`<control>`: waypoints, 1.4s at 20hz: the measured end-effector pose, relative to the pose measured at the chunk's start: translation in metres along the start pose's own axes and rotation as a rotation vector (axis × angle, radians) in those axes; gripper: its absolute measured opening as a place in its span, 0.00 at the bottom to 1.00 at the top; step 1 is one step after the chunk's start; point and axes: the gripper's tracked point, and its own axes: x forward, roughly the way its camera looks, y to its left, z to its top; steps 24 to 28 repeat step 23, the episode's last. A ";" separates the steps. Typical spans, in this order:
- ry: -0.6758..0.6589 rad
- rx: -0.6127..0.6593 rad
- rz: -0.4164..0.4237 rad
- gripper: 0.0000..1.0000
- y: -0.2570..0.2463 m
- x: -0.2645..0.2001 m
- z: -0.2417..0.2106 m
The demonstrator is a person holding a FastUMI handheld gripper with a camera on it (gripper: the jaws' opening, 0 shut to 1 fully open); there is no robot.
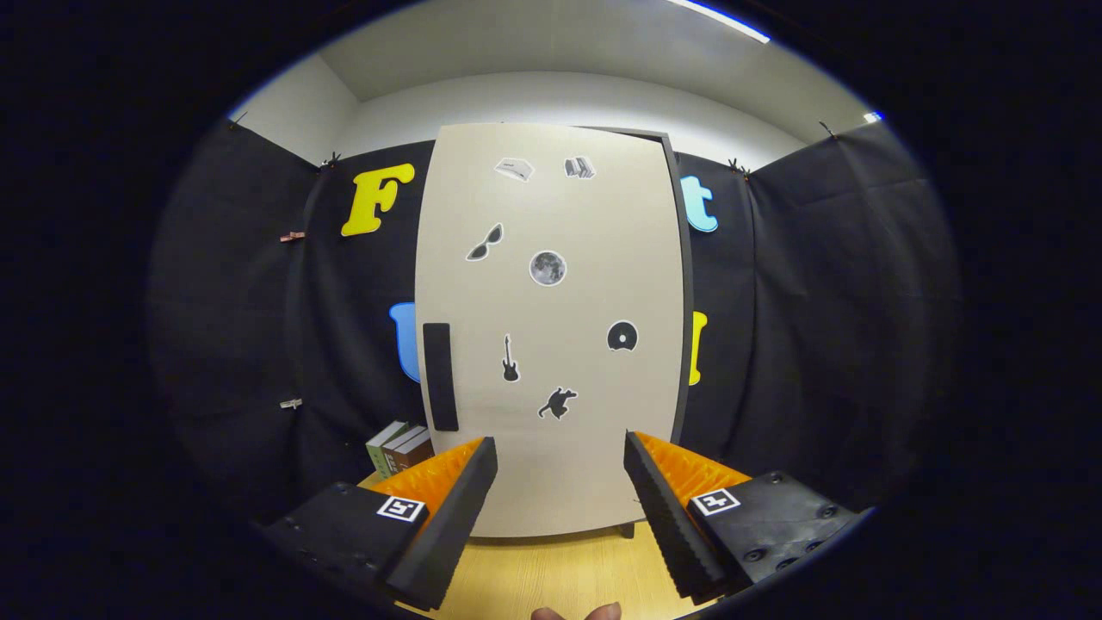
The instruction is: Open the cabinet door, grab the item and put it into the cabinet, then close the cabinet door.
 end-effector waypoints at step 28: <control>-0.014 -0.016 0.024 0.96 -0.003 0.013 -0.014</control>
